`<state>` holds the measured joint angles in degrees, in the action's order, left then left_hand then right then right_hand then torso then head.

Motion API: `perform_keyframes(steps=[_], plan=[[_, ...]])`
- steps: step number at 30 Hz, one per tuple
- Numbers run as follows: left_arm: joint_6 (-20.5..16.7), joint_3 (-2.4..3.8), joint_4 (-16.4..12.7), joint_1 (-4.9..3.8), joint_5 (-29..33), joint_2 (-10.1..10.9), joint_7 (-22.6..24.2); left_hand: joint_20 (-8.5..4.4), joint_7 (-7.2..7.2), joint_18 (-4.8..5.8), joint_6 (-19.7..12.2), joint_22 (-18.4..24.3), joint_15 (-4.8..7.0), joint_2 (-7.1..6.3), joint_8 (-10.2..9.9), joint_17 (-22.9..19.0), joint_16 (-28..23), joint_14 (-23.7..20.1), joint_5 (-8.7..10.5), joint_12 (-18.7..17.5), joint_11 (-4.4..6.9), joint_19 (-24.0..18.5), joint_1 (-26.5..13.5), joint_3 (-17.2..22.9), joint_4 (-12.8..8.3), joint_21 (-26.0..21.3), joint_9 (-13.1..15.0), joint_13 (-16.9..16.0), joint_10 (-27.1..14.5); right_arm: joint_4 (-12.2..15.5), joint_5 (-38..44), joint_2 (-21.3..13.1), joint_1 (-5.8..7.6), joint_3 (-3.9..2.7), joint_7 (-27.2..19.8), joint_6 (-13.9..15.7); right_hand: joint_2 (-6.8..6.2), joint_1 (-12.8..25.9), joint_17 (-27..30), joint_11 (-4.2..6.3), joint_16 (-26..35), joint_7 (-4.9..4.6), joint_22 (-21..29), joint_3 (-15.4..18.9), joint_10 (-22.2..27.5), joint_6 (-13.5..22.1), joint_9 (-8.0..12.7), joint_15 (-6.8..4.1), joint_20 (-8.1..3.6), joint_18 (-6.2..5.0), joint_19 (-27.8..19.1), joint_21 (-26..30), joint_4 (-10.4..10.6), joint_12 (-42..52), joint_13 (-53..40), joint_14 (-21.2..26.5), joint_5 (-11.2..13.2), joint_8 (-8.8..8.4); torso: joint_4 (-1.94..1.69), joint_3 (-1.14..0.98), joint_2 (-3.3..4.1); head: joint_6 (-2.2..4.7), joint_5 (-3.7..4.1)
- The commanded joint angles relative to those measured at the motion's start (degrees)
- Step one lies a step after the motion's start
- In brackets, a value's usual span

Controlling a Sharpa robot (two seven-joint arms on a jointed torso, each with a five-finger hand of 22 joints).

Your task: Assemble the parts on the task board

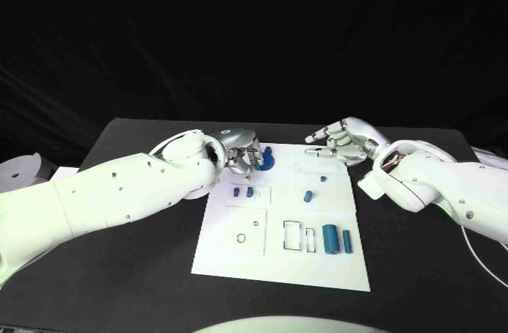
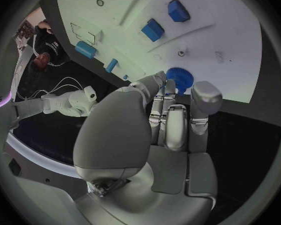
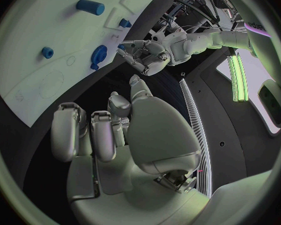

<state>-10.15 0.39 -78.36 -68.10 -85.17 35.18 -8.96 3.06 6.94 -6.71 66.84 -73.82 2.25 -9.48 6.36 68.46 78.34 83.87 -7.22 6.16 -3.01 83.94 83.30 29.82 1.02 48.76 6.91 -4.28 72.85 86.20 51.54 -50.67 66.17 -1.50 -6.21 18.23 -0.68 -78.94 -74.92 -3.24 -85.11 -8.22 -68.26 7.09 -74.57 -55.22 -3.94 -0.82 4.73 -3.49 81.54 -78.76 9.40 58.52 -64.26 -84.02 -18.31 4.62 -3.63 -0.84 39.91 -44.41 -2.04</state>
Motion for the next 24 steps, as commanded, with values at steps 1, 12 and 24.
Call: perform_keyframes(steps=[1,12,24], plan=[[0.01,0.12,-0.67,-0.1,2.52,0.9,-0.72,-0.04,0.05,0.38,0.3,0.04,-0.25,0.09,-0.42,-0.05,0.31,2.25,-0.29,-0.47,0.07,3.66,-0.5,0.44,-0.13,-0.26,0.07,-0.05,0.51,0.02,0.27,-0.04,-0.04,0.0,-0.51,-0.38,0.33,0.08,-8.98,0.11,0.19,-0.04,0.02,0.36,0.39,-0.13,0.01,-0.46,-0.15,-0.9,-0.32,0.23,-0.08,-0.05,0.08,-4.5,-0.34,-0.33,-0.02,0.04,0.04,0.05,0.12],[2.48,0.01,-0.38,-0.02,3.53,2.27,-1.19,-0.01,-0.01,0.38,0.45,0.04,-0.26,-0.2,-0.65,-0.2,0.3,2.21,-0.19,-0.92,0.08,3.65,-1.51,0.24,-0.04,-0.2,-0.01,-0.1,0.68,0.04,0.27,-0.1,-0.05,0.0,-0.52,-0.37,0.33,0.08,-8.98,0.11,0.19,-0.04,0.02,0.36,0.39,-0.13,0.01,-0.46,-0.15,-0.9,-0.32,0.23,-0.08,-0.05,0.08,-4.5,-0.34,-0.33,-0.05,0.08,0.03,-0.08,-0.08],[3.28,-0.41,1.14,0.25,3.3,1.23,-1.51,0.03,0.05,0.38,0.15,0.06,-0.3,-0.45,-1.06,-0.29,0.31,2.19,0.01,-1.44,0.0,3.64,-1.97,0.12,-0.12,-0.24,-0.17,-0.08,0.46,-0.08,0.27,0.03,-0.09,0.0,-0.54,-0.38,0.33,0.08,-8.98,0.11,0.19,-0.04,0.02,0.36,0.39,-0.13,0.01,-0.46,-0.15,-0.9,-0.32,0.23,-0.08,-0.05,0.08,-4.5,-0.34,-0.33,0.07,0.01,0.06,-0.28,-0.33]])
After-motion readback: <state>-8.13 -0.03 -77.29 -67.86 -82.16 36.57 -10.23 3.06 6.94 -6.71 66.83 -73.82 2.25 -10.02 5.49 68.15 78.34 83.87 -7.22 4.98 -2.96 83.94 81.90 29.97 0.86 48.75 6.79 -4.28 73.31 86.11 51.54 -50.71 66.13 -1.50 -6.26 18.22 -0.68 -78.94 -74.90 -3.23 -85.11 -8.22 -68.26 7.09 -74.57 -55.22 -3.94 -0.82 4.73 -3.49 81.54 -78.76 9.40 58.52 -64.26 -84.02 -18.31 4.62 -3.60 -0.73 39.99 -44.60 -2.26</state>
